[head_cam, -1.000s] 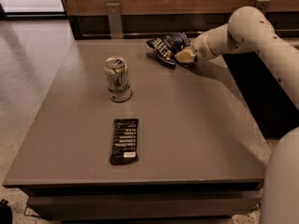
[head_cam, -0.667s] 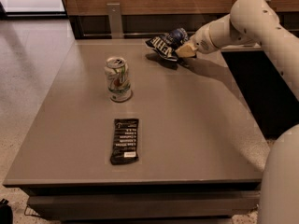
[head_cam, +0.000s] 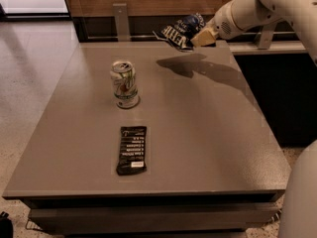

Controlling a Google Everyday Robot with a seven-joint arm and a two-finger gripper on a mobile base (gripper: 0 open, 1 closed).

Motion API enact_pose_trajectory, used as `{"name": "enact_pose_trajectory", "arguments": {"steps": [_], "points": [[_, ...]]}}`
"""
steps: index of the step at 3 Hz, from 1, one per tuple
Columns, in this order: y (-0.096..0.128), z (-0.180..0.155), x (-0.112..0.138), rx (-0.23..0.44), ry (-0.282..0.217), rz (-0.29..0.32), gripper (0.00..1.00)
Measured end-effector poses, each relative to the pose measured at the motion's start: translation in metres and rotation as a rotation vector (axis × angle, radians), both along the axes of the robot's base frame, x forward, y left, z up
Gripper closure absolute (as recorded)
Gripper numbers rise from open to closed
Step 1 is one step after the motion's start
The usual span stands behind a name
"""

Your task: Move blue chip bag near rxbar chocolate

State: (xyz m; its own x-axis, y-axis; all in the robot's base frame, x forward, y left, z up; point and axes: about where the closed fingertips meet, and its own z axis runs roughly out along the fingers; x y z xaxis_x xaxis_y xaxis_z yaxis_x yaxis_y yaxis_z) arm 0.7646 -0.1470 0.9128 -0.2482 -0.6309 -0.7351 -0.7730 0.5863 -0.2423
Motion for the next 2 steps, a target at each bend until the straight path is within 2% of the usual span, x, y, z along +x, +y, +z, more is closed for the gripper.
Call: {"name": "enact_pose_trajectory", "arguments": {"steps": [1, 2], "points": [[-0.013, 0.036, -0.035, 0.001, -0.036, -0.020, 1.00], [-0.022, 0.054, -0.076, 0.002, -0.050, -0.041, 1.00]]}}
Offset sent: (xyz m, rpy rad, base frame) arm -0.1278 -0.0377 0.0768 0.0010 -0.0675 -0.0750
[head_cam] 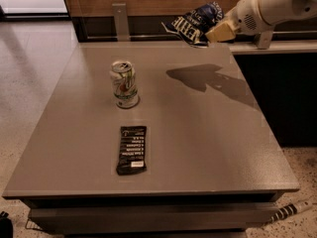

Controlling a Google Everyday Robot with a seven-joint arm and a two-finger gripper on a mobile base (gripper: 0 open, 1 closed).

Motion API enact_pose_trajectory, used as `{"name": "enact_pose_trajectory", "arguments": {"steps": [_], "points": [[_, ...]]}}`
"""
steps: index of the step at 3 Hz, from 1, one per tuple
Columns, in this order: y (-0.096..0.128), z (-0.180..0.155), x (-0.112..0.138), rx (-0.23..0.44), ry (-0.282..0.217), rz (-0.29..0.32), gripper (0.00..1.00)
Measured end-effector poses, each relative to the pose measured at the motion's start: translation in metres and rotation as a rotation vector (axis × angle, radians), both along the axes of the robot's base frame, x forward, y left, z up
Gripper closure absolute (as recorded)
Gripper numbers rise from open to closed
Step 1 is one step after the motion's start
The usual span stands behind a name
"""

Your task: Move blue chip bag near rxbar chocolate

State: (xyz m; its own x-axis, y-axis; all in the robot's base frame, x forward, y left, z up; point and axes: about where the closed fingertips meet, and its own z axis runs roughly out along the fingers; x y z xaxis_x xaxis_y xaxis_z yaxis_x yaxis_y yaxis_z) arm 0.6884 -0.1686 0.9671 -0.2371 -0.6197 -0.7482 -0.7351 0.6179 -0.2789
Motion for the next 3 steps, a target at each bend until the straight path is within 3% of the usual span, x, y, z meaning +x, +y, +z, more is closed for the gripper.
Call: {"name": "enact_pose_trajectory", "arguments": {"steps": [2, 3], "points": [[-0.007, 0.019, -0.076, -0.013, -0.018, -0.056, 1.00], [0.000, 0.011, -0.119, -0.021, -0.001, -0.085, 1.00]]}}
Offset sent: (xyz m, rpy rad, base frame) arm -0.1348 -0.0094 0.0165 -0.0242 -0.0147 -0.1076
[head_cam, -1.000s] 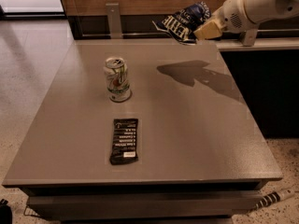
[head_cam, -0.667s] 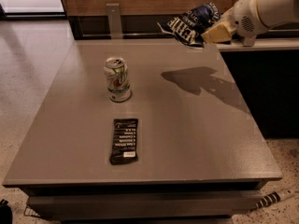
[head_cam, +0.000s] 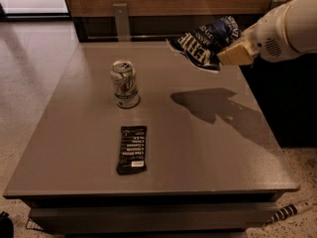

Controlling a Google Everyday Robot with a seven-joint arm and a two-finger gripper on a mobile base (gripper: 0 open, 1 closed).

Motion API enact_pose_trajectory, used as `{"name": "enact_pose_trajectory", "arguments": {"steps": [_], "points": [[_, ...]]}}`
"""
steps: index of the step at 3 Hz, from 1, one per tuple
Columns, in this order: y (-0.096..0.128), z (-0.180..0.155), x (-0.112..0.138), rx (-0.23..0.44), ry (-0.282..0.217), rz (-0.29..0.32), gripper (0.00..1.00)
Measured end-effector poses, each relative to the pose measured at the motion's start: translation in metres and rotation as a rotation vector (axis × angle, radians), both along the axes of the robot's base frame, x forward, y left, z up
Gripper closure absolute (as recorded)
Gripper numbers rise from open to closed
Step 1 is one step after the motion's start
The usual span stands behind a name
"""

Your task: Move blue chip bag near rxbar chocolate

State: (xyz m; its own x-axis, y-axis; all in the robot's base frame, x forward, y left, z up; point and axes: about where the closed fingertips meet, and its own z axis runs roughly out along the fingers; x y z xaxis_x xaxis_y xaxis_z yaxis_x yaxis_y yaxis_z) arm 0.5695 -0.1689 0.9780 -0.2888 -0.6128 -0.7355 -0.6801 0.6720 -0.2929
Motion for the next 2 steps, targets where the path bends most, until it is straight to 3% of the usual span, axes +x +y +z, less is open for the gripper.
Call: {"name": "enact_pose_trajectory", "arguments": {"steps": [2], "points": [[0.024, -0.051, -0.081, 0.019, 0.111, 0.008, 1.00]]}}
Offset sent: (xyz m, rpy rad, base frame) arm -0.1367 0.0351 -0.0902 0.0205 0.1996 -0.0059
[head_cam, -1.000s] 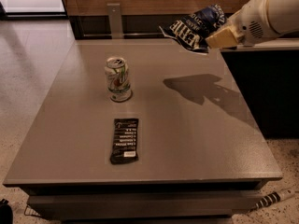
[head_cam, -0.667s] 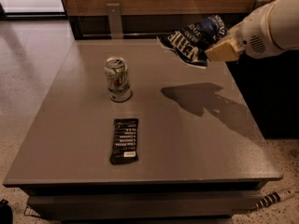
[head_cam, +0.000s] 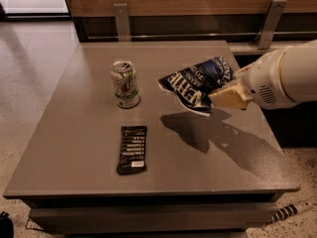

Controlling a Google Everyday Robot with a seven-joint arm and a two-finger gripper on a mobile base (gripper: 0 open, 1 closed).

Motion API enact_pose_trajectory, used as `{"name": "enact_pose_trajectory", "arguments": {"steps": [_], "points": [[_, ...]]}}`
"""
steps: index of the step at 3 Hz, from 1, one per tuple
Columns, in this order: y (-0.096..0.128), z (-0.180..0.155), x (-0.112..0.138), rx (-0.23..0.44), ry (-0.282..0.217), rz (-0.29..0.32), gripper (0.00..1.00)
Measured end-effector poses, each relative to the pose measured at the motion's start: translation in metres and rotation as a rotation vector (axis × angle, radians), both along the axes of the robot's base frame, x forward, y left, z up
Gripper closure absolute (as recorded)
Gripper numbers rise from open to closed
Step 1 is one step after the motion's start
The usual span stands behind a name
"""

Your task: Move blue chip bag near rxbar chocolate

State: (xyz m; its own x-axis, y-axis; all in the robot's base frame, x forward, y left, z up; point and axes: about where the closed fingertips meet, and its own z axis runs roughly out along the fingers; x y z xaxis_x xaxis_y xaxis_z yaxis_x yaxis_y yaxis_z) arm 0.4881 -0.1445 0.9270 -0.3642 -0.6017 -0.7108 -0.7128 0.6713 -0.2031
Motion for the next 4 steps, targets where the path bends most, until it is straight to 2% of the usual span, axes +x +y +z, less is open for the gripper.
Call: {"name": "enact_pose_trajectory", "arguments": {"steps": [2, 3, 4], "points": [[0.009, -0.041, -0.071, -0.054, 0.093, 0.046, 1.00], [0.010, -0.043, -0.076, -0.062, 0.098, 0.054, 0.88], [0.011, -0.042, -0.076, -0.064, 0.094, 0.054, 0.65]]}}
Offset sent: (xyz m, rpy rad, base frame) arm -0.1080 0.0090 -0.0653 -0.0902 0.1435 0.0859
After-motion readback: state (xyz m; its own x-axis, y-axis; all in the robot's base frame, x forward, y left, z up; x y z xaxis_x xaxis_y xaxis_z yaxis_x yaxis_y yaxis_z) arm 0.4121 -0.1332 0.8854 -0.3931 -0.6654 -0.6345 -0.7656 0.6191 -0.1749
